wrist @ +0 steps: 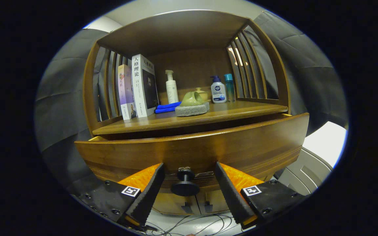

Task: Pull open the drawer, take out the items inside it, and place them on the countertop above the cabinet.

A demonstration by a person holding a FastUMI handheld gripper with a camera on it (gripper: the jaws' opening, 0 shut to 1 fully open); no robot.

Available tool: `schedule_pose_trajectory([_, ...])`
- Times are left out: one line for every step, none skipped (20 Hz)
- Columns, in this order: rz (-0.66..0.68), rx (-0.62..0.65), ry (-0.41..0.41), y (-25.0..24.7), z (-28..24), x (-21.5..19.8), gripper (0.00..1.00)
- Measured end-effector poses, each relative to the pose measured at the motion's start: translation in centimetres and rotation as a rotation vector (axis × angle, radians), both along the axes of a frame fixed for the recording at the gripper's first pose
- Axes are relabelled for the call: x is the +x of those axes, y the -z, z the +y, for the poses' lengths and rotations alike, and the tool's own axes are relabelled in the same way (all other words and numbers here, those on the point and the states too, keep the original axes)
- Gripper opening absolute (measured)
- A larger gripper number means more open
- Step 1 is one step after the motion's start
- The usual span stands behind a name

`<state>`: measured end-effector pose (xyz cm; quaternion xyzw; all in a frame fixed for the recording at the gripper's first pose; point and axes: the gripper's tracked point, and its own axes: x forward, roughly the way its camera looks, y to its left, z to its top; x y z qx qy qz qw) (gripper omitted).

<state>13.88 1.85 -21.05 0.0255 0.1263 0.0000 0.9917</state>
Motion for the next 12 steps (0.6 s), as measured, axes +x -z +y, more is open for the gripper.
schedule_pose_trajectory([-0.001,0.0,0.0,0.0,0.0,0.7,0.98])
schedule_pose_trajectory([-0.002,0.0,0.001,0.0,0.0,1.4,0.98])
schedule_pose_trajectory([-0.004,-0.003,0.002,0.0,0.0,2.0,0.98])
schedule_pose_trajectory([-0.005,-0.005,0.002,0.0,0.0,2.8,0.98])
schedule_pose_trajectory([-0.004,-0.005,0.002,0.0,0.0,3.3,0.98])
schedule_pose_trajectory([-0.001,-0.002,0.003,0.1,0.0,3.8,0.98])
schedule_pose_trajectory([0.001,0.0,0.003,0.1,0.0,4.3,0.98])
schedule_pose_trajectory([0.004,-0.002,0.002,0.0,0.0,4.7,0.98])
schedule_pose_trajectory([0.005,-0.003,0.008,0.0,-0.1,4.9,0.97])
schedule_pose_trajectory([0.012,-0.007,0.012,0.2,-0.2,5.1,0.97])
schedule_pose_trajectory([0.0,-0.003,0.016,0.2,-0.1,5.1,0.97])
schedule_pose_trajectory([0.007,-0.006,0.015,0.2,0.0,5.0,0.98])
